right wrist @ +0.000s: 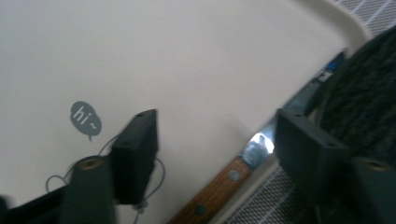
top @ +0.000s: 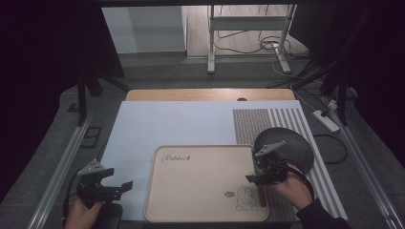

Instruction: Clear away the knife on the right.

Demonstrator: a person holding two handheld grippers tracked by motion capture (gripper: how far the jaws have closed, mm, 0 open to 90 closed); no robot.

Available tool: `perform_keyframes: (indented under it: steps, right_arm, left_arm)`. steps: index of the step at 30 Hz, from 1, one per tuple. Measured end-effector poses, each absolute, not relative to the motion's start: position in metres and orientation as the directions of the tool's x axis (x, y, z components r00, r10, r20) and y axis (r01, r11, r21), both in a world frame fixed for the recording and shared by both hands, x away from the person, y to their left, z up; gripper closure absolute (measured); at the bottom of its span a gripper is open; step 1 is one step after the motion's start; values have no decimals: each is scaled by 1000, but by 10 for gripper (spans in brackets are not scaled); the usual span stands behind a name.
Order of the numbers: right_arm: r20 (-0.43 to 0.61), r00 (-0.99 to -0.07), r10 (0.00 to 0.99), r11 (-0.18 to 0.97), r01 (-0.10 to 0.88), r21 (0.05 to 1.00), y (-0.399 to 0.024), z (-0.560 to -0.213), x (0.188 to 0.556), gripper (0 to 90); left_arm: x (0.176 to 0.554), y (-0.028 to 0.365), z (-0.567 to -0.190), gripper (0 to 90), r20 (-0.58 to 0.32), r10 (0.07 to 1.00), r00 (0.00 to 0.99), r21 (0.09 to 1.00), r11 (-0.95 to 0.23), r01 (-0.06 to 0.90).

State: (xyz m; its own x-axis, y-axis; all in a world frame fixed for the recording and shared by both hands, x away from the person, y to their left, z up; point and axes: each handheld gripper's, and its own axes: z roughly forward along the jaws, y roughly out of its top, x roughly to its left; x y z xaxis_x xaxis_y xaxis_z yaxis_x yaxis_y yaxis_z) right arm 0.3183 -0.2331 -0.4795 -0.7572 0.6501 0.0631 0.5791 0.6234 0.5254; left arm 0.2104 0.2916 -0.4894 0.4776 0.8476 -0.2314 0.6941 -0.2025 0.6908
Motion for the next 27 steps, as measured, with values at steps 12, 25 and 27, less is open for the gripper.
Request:
perform_keyframes:
  steps: [12,25,27]
  right_arm:
    - [13,-711,703,568,574,590,-252,-471,311,32]
    - [2,-652,758,500,584,639,-276,-468,294,0]
    - [3,-643,766,492,589,641,-281,-469,291,0]
  left_arm:
    - [210,292,-490,32,-236,848,474,690,-197,696]
    - [211,292,-490,32,-237,849,472,688,-196,698]
    - [211,292,-490,32,-238,849,472,688,-196,699]
